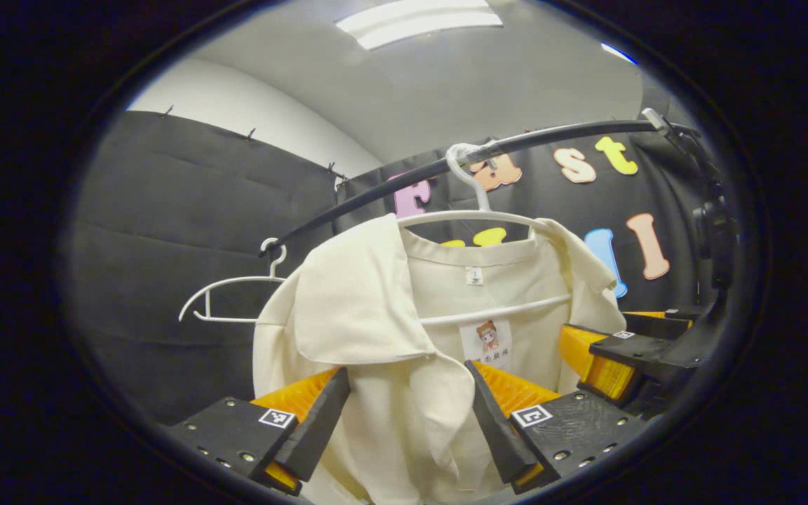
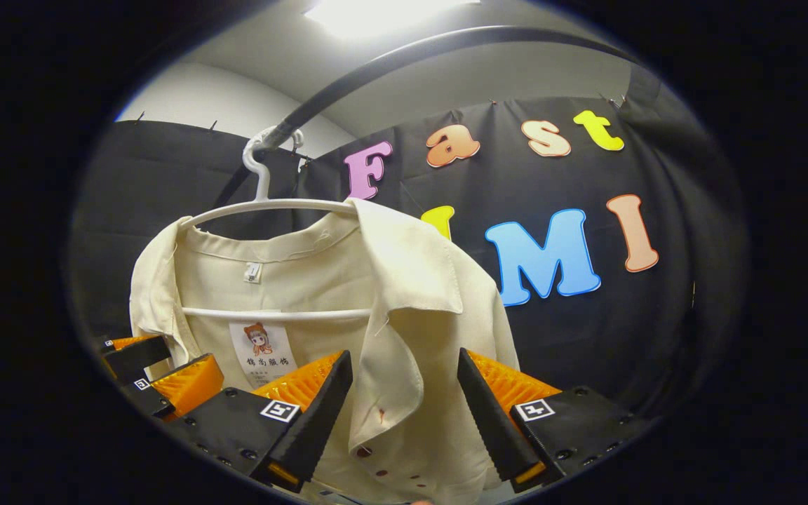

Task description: Grasp the clothes on the hanger with both hands and then place them into the laundry hamper below.

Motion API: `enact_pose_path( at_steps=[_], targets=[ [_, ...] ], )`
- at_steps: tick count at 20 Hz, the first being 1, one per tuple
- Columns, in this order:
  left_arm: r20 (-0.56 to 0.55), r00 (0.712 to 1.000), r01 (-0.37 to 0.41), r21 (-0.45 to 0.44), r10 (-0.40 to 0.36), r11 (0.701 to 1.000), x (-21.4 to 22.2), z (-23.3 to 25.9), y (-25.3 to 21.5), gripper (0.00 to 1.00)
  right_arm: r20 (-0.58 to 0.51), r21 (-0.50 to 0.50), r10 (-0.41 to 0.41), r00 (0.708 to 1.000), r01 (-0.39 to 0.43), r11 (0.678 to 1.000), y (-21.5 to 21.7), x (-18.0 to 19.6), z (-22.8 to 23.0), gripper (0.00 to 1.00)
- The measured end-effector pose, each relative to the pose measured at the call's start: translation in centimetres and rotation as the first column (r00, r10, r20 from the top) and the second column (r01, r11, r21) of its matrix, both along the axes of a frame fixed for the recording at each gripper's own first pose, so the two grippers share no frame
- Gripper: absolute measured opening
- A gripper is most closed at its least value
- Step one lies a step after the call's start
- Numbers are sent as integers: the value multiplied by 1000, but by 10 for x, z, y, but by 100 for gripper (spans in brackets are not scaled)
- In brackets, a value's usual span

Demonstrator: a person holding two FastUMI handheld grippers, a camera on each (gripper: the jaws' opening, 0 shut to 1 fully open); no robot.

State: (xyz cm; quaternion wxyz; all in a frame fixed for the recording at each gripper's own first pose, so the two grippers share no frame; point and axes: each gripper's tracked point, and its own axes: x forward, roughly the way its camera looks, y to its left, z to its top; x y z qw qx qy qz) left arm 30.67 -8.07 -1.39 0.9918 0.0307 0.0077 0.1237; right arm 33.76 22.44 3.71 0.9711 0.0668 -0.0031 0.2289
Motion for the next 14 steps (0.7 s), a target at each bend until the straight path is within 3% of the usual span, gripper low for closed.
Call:
enact_pose_path(
  at_steps=[5, 7, 8, 10, 11, 12, 13, 14],
  targets=[
    [-4, 1000, -28, 19, 28, 999, 14, -2, 1, 96, -27, 15, -4, 1000, 5, 1000, 9, 14, -8, 96],
    [-12, 999, -35, 21, 36, 999, 16, -4, 1, 89, -31, 9, -7, 999, 7, 1000, 11, 20, -8, 94],
    [-14, 999, -47, 20, 48, 999, 16, -4, 3, 80, -37, 2, -7, 999, 7, 1000, 13, 22, -9, 92],
    [-23, 998, -59, 1, 59, 998, 18, -7, 3, 57, -43, -21, -22, 999, 22, 1000, 14, 28, -15, 65],
    [-22, 997, -72, -8, 71, 997, 18, -7, 6, 50, -36, -33, -40, 999, 39, 999, 8, 31, -14, 43],
    [-19, 996, -87, -16, 86, 996, 17, -8, 9, 42, -30, -42, -59, 998, 58, 997, 2, 34, -14, 34],
    [-19, 996, -93, -23, 93, 995, 16, -8, 11, 33, -29, -32, -58, 998, 57, 998, 2, 36, -13, 8],
    [-21, 997, -75, -39, 74, 996, 19, -10, 10, 25, -40, -26, -17, 999, 16, 1000, 8, 33, -15, 6]
  ],
)
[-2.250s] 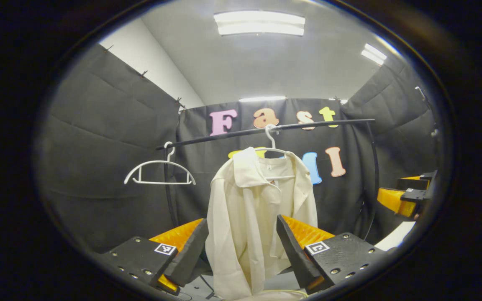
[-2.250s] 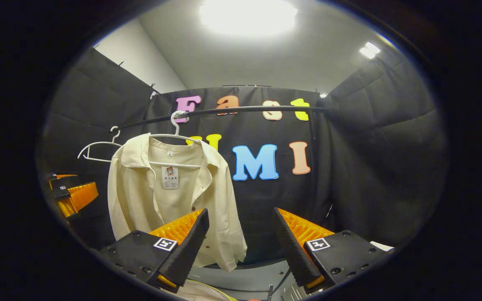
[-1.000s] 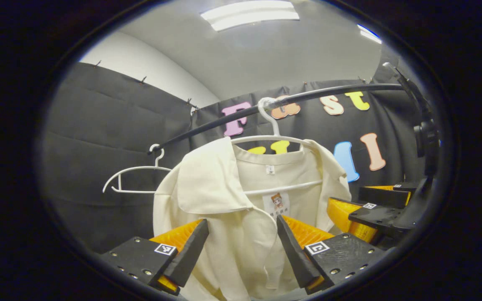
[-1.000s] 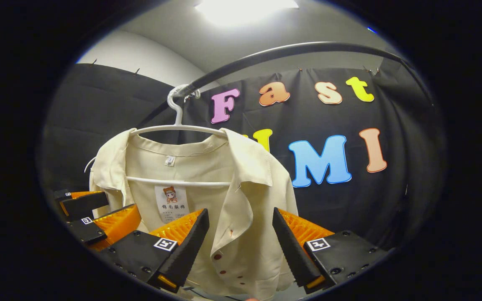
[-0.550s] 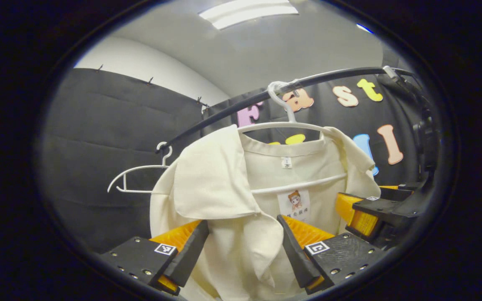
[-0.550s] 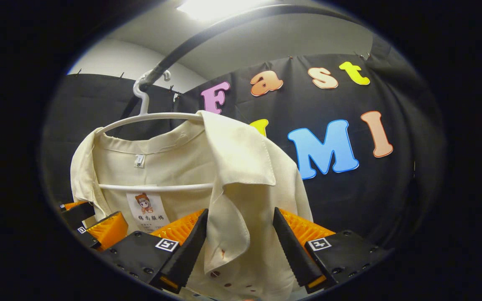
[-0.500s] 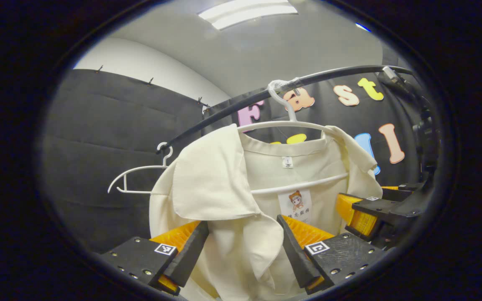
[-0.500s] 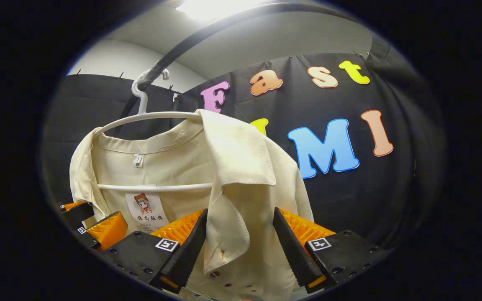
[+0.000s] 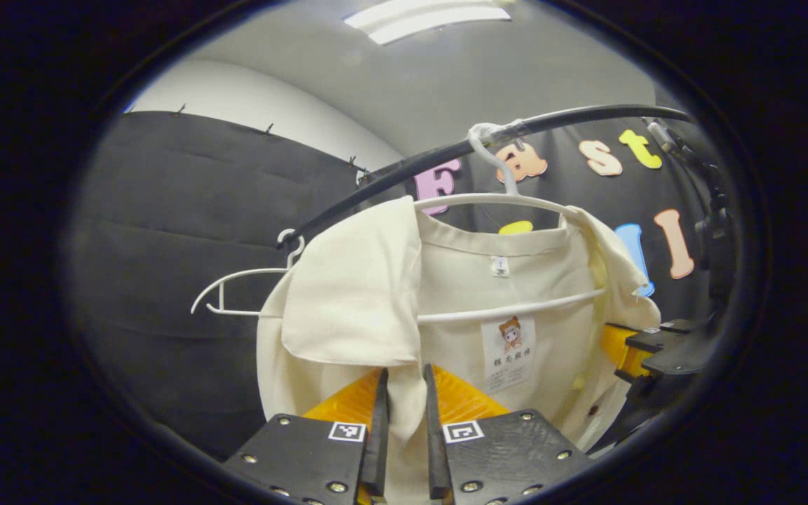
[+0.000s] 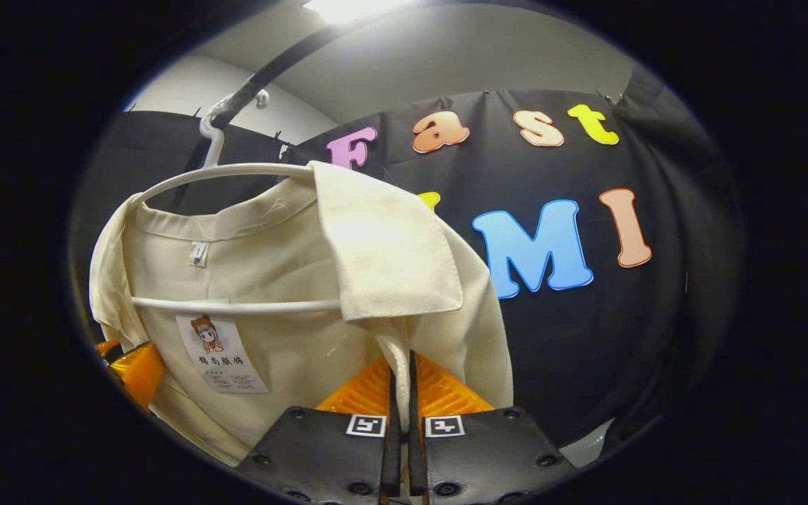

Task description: Grasp the clothes on the hanger with both hands and then place them into the laundry hamper below.

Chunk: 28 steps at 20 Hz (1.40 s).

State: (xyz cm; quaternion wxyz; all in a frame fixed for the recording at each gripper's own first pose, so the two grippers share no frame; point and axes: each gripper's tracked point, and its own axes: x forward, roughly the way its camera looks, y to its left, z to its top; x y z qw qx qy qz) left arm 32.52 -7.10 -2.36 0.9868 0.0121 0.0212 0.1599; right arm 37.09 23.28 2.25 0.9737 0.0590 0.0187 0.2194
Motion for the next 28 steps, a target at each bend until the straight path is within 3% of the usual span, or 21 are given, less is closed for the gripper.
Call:
enact_pose_path(
  at_steps=[1, 2, 5, 7, 11, 17, 28],
  targets=[
    [-3, 1000, 15, -12, -15, 1000, 0, 0, -2, 25, 4, 3, -9, 1000, 9, 1000, -3, 0, 2, 1],
    [0, 1000, -21, -8, 21, 1000, -3, 1, 8, 25, 10, -6, -8, 1000, 9, 1000, -6, -1, 3, 1],
    [20, 998, -66, -45, 67, 997, -17, 5, 23, 4, 20, -21, -26, 999, 27, 999, -15, -1, 3, 1],
    [20, 996, -91, -42, 92, 995, -21, 7, 32, 0, 27, -10, -44, 999, 45, 999, -22, 0, 5, 1],
    [23, 996, -82, -24, 83, 996, -33, 14, 30, 1, 49, -13, -76, 996, 77, 997, -37, -2, 11, 1],
    [68, 989, -133, 48, 129, 990, -71, 49, 57, 0, 139, 13, -148, 979, 147, 989, -72, -12, 41, 1],
    [138, 971, -208, 101, 193, 973, -89, 103, 113, 1, 190, 69, -235, 953, 226, 972, -108, 9, 74, 4]
  ],
)
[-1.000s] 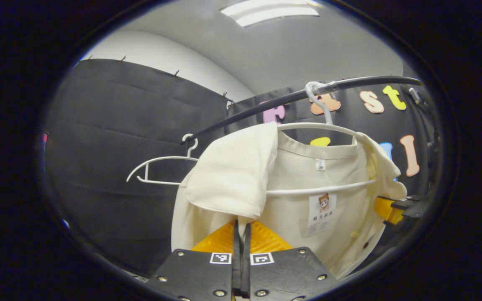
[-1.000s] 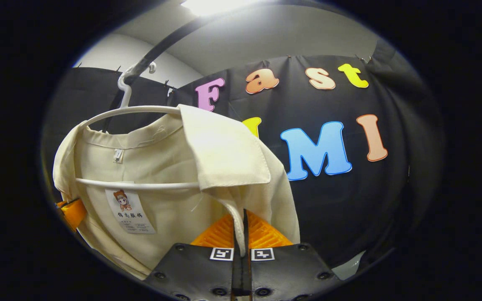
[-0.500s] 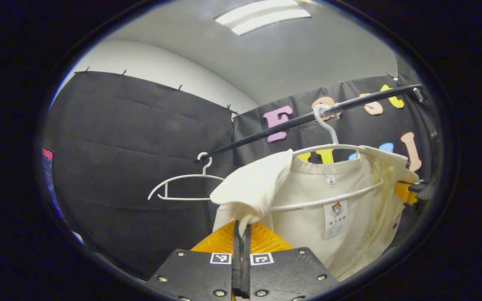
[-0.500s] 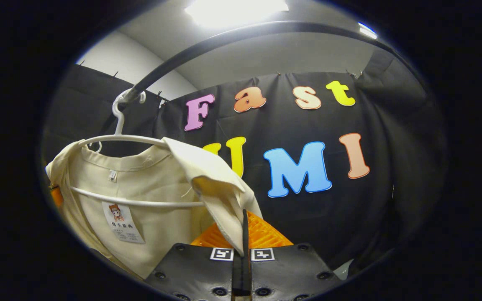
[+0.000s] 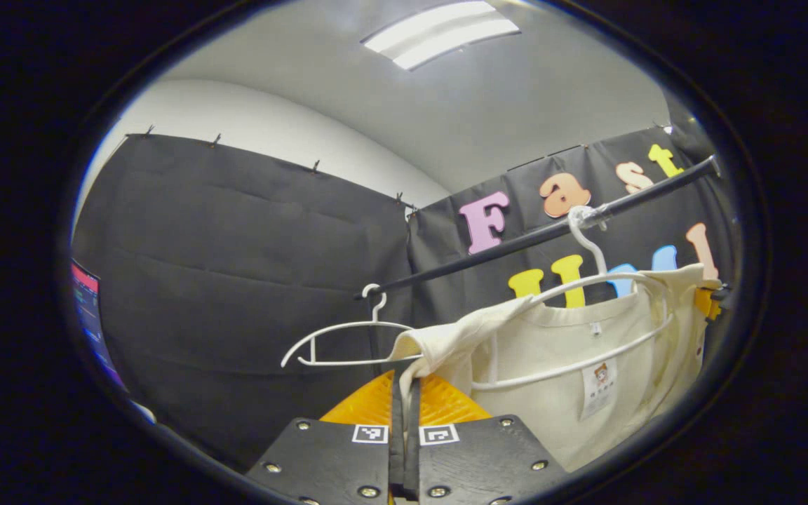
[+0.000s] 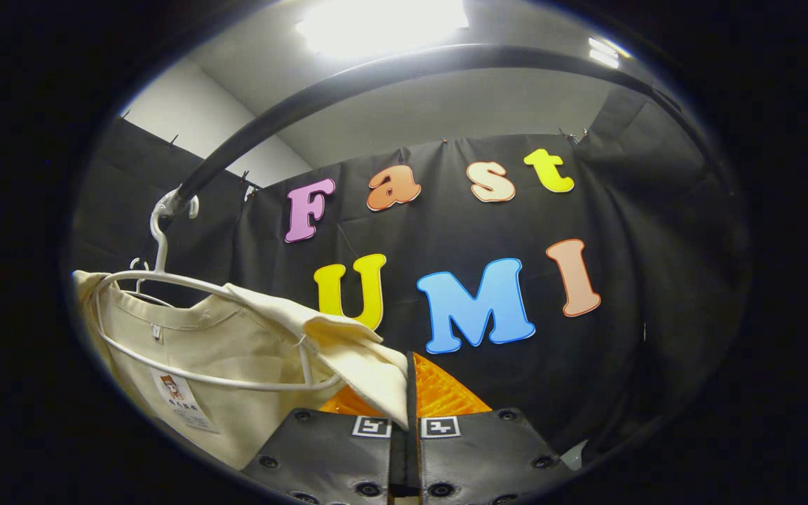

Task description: Grasp the clothes on the hanger with both hands and then place them into the laundry hamper below.

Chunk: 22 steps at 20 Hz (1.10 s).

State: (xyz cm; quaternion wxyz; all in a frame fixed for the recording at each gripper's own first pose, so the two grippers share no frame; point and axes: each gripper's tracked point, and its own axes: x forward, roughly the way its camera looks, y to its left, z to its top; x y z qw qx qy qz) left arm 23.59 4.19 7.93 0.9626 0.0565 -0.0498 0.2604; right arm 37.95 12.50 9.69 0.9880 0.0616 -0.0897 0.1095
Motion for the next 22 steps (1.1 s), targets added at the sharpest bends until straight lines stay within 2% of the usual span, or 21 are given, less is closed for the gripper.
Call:
enact_pose_path(
  at_steps=[2, 3, 7, 12, 17, 18, 19, 22],
  targets=[
    [23, 999, -28, 33, 27, 999, 0, 15, 16, 0, 0, 6, -3, 1000, 3, 1000, -2, 14, 2, 1],
    [35, 999, -38, 44, 36, 998, 1, 24, 25, 0, -4, 12, 5, 1000, -5, 1000, 0, 21, 2, 4],
    [38, 999, -28, 18, 27, 999, 15, 26, 49, 1, -36, 22, 36, 999, -35, 999, 7, 45, -3, 1],
    [35, 999, 11, 16, -12, 1000, 34, 26, 54, 1, -126, 48, 96, 987, -90, 995, 17, 75, -29, 1],
    [8, 1000, 20, 38, -20, 999, 41, 5, 54, 1, -182, 56, 125, 975, -117, 992, 22, 75, -62, 1],
    [-1, 1000, 26, 31, -26, 999, 43, 0, 55, 1, -204, 59, 138, 969, -128, 990, 24, 77, -69, 4],
    [-4, 1000, 29, 14, -29, 999, 45, -5, 55, 1, -222, 62, 148, 964, -137, 989, 27, 78, -74, 1],
    [-18, 999, 31, -15, -31, 999, 52, -18, 62, 1, -257, 50, 161, 953, -153, 987, 32, 74, -92, 1]
  ],
)
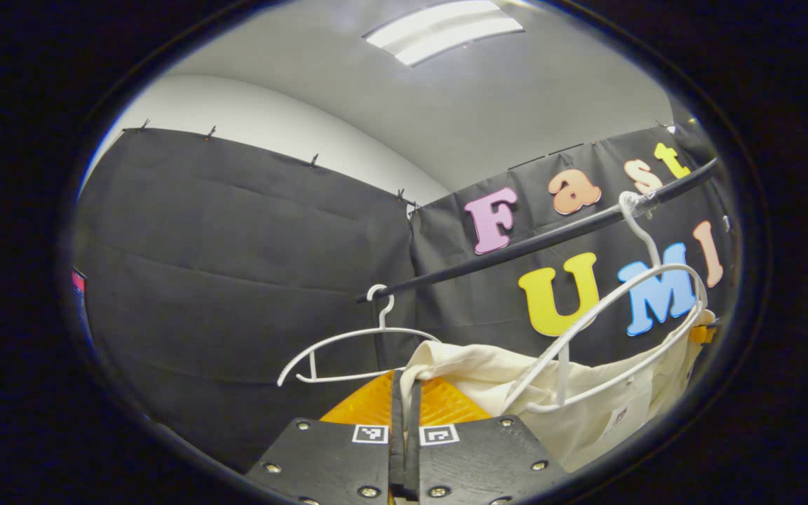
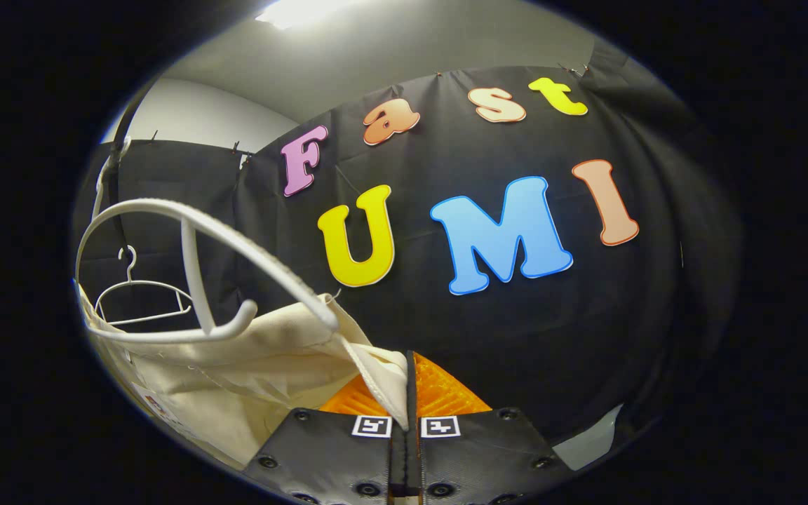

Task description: Grasp the clothes on the hanger with both hands and then place them into the laundry hamper below.

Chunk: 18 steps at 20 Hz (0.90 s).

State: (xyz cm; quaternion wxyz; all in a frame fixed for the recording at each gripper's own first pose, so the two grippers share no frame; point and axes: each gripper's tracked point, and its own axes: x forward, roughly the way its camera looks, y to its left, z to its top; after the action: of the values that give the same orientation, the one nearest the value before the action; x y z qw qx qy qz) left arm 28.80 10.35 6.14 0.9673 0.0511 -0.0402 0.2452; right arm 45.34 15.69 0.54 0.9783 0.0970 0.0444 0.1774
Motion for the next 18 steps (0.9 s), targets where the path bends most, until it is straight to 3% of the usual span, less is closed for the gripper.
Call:
enact_pose_path(
  at_steps=[8, 18],
  targets=[
    [-57, 998, 12, -67, -16, 998, -29, -44, 13, 1, -8, -65, 31, 999, -32, 997, 14, -55, -29, 1],
    [-70, 986, 144, -109, -152, 984, -82, -69, -11, 1, 39, -63, 46, 998, -43, 997, 28, -164, -12, 4]
  ],
)
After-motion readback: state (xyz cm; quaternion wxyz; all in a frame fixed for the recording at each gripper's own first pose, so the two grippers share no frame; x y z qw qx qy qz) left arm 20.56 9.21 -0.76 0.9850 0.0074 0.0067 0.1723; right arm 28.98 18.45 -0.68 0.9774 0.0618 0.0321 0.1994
